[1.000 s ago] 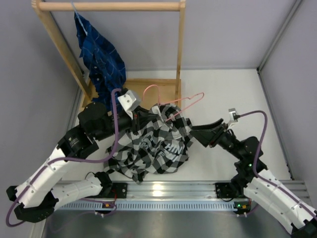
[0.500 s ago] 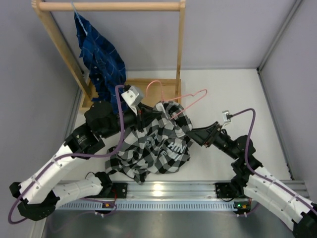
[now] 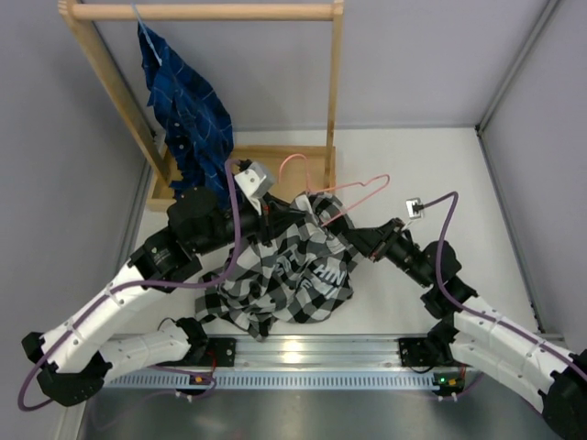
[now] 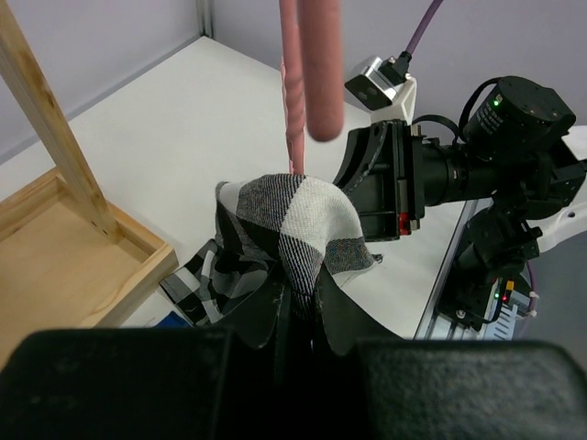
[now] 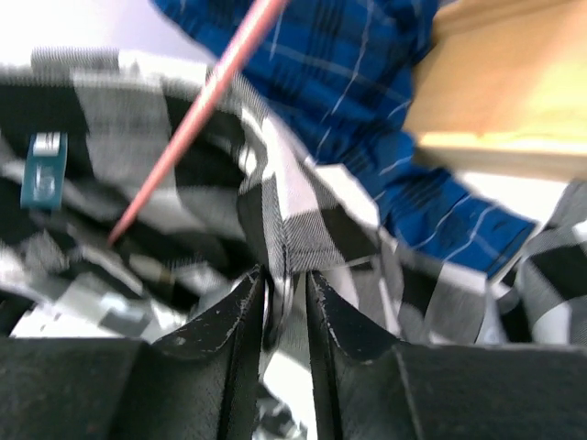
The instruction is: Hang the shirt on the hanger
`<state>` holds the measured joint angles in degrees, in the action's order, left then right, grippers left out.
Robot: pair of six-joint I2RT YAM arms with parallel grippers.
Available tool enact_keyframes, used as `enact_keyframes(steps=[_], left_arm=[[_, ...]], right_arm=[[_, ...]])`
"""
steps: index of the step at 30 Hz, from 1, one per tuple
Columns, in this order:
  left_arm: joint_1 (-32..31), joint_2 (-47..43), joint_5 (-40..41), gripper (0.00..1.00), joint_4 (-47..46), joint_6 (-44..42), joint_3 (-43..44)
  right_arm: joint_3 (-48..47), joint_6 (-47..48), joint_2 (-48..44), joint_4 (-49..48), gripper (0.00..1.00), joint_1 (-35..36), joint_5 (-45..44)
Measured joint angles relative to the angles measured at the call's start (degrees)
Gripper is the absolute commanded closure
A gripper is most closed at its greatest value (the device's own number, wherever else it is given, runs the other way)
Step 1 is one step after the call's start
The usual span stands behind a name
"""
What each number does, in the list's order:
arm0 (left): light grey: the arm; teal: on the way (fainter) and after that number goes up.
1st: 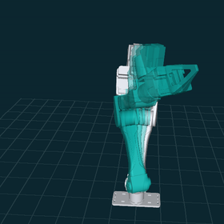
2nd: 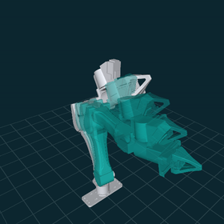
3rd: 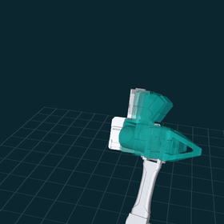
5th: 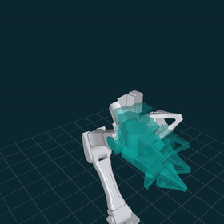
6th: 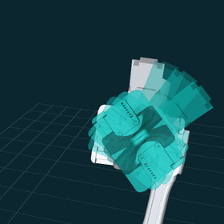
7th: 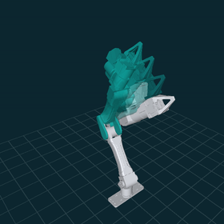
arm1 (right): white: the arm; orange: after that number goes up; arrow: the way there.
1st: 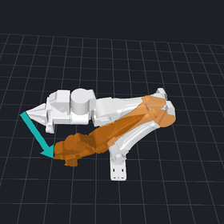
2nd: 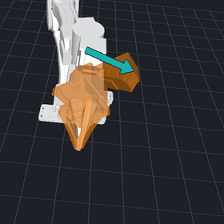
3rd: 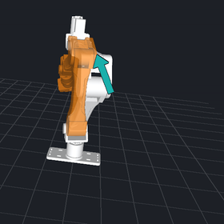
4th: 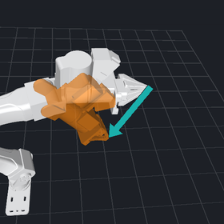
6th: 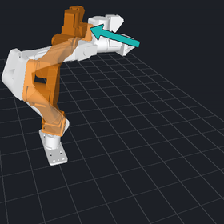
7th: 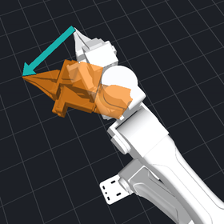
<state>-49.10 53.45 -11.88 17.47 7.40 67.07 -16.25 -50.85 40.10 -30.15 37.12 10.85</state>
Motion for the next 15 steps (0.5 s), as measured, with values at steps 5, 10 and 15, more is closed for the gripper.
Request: enact_keyframes(steps=[5,10,15], left_arm=[[0.0,-1.01,-0.24,1.0,-0.5,0.0,-1.36],[0.0,-2.71,0.17,1.0,-0.61,-0.04,-2.14],[0.0,-4.48,1.29,1.0,0.22,-0.72,-2.38]], right_arm=[[-3.5,1.73,2.93,0.02,0.81,0.0,-4.87],[-6.01,2.58,5.86,-0.11,1.0,0.07,-6.23],[-7.45,3.23,5.79,2.82,1.0,-1.25,-7.37]])
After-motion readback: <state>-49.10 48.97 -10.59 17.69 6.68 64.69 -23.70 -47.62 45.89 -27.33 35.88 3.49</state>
